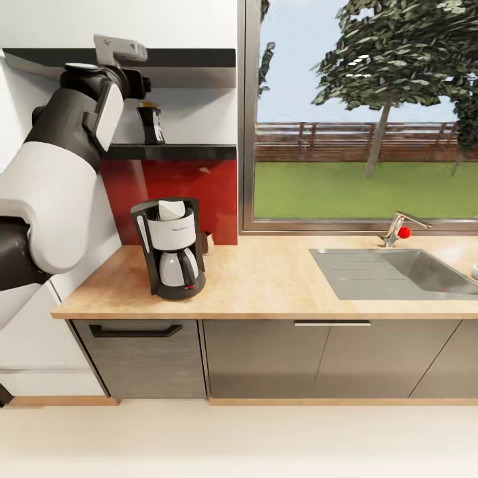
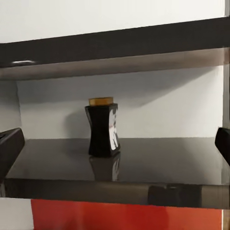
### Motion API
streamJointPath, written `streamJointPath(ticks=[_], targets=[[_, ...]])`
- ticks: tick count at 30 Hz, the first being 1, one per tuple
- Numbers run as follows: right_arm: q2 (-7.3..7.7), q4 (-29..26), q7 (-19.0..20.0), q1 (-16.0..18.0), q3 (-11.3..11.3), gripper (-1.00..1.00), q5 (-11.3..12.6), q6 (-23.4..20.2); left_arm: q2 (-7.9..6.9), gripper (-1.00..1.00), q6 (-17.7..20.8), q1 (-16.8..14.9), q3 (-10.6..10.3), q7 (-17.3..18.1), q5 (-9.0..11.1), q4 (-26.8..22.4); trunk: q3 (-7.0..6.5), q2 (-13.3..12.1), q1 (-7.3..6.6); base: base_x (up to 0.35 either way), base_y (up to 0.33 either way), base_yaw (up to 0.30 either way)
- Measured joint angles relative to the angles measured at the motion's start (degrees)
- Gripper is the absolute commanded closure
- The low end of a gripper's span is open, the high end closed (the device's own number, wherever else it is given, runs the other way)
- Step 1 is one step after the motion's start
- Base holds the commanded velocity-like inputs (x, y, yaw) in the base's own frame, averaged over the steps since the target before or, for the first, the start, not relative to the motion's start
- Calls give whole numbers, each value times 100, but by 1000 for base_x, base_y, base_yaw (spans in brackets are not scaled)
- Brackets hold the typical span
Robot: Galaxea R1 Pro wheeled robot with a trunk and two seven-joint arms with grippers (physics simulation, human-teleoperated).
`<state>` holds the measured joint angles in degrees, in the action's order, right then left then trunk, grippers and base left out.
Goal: Set up a coffee station on the kitchen countertop: keep the coffee maker on the countertop, move the bottle of coffee from the kitchen shelf to the counter next to the coffee maker, place a paper coffee filter on top of the coffee maker, put the saucer next to the coffee maker with the coffee cup on the saucer, and place the electric kettle next to the coffee maker.
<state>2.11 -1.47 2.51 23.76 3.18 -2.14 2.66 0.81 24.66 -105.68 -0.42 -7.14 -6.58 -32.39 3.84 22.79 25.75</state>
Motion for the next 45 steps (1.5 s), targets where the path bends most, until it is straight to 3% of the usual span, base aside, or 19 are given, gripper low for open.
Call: streamJointPath(ticks=[4, 10, 16, 25, 33, 45], targets=[[131, 7, 14, -38, -5, -100, -12, -59, -97, -100, -242, 8, 14, -160, -1, 8, 0, 0, 0, 0, 0, 0], [229, 19, 25, -514, -8, -100, -9, -325, -144, -100, -749, 82, 14, -553, -6, 151, 1, 0, 0, 0, 0, 0], [241, 20, 19, -761, -3, -100, -3, -365, -245, -100, -771, 91, 18, -585, 60, 275, 0, 0, 0, 0, 0, 0], [270, 20, 42, -881, 0, -100, -1, -369, -207, -100, -728, 88, 25, -556, 92, 394, 0, 1, -1, 29, 0, 0], [271, 20, 40, -897, 0, -100, -1, -369, -195, -100, -736, 89, 15, -510, 678, 647, 1, 1, -3, 290, 0, 0], [266, 20, 30, -909, 1, -100, -1, -369, -242, -100, -730, 96, -9, -500, 755, 665, 0, 1, -2, 115, 6, 0]])
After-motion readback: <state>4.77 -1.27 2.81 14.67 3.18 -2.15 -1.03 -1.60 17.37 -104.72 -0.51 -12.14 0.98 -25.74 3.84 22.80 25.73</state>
